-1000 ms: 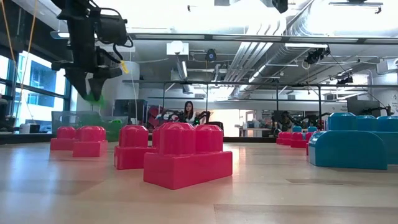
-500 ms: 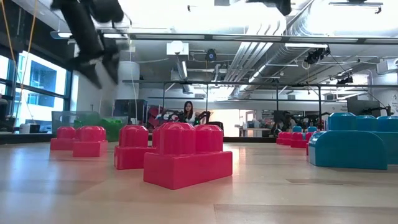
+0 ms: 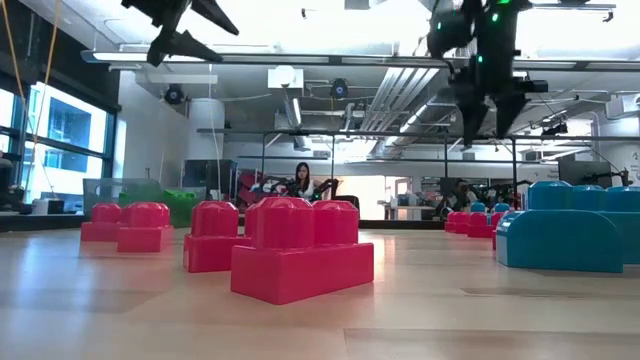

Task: Sort blocks
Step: Put the green game piece into the black bin

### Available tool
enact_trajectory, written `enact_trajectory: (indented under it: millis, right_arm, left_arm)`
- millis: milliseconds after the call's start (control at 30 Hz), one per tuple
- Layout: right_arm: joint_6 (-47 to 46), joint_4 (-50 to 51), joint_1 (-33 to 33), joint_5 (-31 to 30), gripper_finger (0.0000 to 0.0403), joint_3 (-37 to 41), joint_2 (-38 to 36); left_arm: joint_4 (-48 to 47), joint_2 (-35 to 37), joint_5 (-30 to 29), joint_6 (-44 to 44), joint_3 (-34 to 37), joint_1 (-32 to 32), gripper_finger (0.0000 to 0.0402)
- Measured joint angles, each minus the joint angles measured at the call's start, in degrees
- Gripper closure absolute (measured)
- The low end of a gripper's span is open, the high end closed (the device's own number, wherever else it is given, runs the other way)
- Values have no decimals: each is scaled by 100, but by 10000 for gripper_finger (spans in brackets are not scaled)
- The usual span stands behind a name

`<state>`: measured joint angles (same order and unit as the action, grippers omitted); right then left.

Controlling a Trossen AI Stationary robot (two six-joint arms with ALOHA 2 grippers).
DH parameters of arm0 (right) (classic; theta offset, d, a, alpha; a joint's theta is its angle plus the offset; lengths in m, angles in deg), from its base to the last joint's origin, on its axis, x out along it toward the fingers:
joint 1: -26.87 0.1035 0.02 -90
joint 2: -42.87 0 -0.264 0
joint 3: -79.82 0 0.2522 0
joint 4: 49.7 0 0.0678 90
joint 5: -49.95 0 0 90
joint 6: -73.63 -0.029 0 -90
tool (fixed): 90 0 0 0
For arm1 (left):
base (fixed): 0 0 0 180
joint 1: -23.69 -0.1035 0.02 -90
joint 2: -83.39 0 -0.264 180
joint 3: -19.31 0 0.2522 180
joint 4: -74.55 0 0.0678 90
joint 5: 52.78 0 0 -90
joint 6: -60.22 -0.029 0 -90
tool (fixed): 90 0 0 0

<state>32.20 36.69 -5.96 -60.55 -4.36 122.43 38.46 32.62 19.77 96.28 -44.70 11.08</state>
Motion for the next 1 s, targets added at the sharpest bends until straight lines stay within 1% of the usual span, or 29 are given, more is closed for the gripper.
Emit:
enact_trajectory:
  millis: [133,200,233,333,467,533,600,700,767,900,1000]
  right_arm:
    - [126,-27,-219,-152,194,0,346]
    - [251,-270,-314,-134,194,93,444]
    - [293,-439,-379,20,194,222,451]
    - [343,-930,-582,751,194,876,329]
    - [103,-1464,-752,1058,194,1886,-149]
    - [26,-1766,-780,1178,194,2201,-393]
    - [-37,-2027,-767,1066,194,2393,-545]
    - [-150,-2419,-755,816,194,2587,-470]
    - [-185,-2755,-778,669,194,2669,-307]
    - [-356,-3030,-896,303,194,2710,130]
    - [-353,-3231,-976,265,194,2710,407]
  left_arm:
    - [7,-129,44,32,1,134,149]
    - [-1,-163,70,32,4,215,149]
    - [0,-174,70,32,4,268,149]
    - [-1,-184,71,34,4,415,149]
    - [1,-181,37,32,4,578,149]
    - [1,-184,1,32,4,600,149]
    - [3,-181,-65,32,4,600,149]
    - [2,-184,-151,34,4,594,149]
    - [5,-184,-157,32,4,592,149]
    - [9,-184,-158,199,4,592,149]
    - [9,-184,-160,229,4,592,149]
